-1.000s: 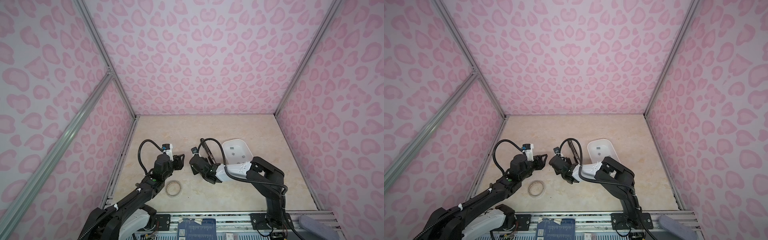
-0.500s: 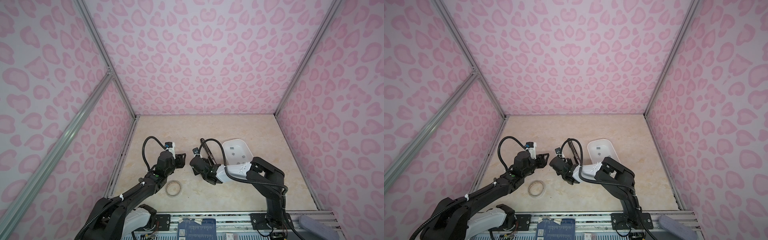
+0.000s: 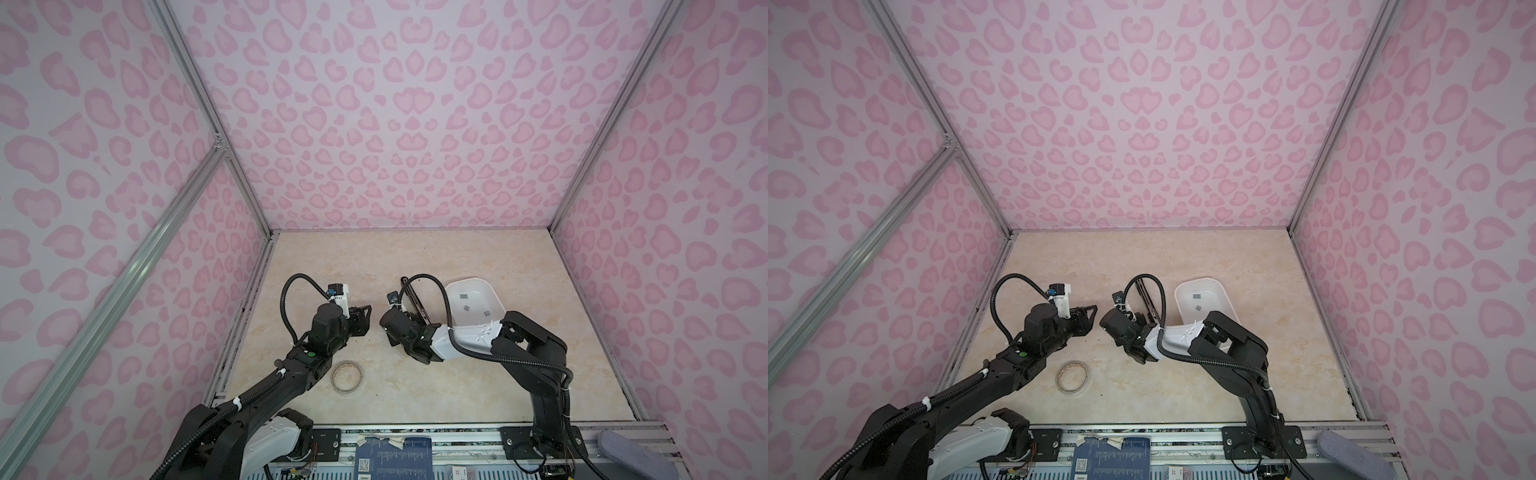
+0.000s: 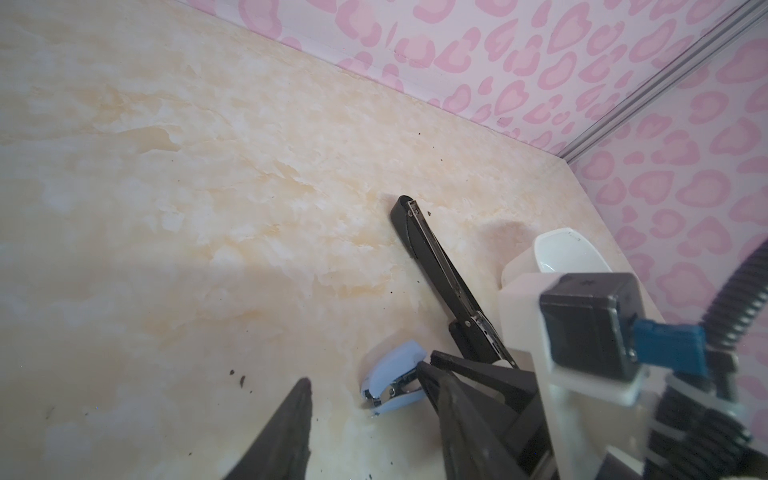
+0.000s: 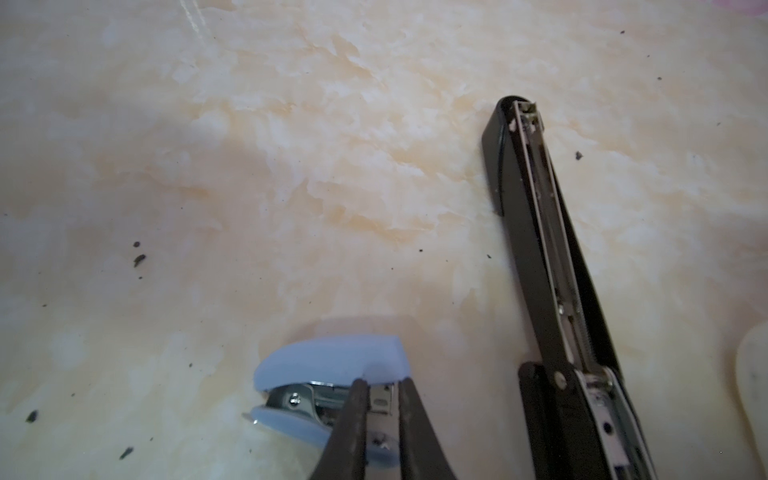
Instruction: Load the staples into the stapler
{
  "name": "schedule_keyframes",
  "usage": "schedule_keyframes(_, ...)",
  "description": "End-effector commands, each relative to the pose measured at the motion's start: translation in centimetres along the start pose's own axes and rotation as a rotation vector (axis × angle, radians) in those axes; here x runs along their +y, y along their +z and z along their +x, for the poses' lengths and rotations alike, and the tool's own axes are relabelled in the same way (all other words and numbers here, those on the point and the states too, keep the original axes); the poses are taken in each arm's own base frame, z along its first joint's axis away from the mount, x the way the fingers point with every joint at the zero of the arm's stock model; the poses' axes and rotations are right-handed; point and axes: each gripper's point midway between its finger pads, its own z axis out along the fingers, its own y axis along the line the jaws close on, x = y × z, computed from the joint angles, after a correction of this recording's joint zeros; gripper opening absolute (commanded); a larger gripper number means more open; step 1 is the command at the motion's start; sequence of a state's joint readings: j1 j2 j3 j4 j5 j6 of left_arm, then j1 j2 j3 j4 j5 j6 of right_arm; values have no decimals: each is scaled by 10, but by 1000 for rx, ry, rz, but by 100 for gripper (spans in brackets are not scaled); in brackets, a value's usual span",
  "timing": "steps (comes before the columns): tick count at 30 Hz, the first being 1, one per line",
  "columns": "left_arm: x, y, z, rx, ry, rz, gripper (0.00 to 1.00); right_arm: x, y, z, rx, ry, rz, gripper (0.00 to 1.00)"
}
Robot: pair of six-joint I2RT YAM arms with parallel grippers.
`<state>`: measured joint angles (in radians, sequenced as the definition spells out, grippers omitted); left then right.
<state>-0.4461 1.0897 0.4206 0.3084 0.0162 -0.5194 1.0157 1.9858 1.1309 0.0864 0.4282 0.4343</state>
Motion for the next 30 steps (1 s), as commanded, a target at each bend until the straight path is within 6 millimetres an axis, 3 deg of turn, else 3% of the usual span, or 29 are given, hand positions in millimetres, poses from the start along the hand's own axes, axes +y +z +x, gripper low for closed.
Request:
schedule_keyframes(1, 1, -1, -3, -14, 11, -5, 51, 1, 2, 11, 22, 1, -4, 16)
schedule_keyframes(14, 3, -5, -3, -28, 13, -9, 51, 19, -16, 33, 31, -30, -22, 15)
schedule_keyframes(26, 2, -8, -4, -34, 10, -6, 52, 33, -30, 32, 10, -34, -46, 13)
schedule_keyframes(30, 2, -8, -3, -31, 12, -3, 52, 32, -37, 21, -13, -30, -51, 13)
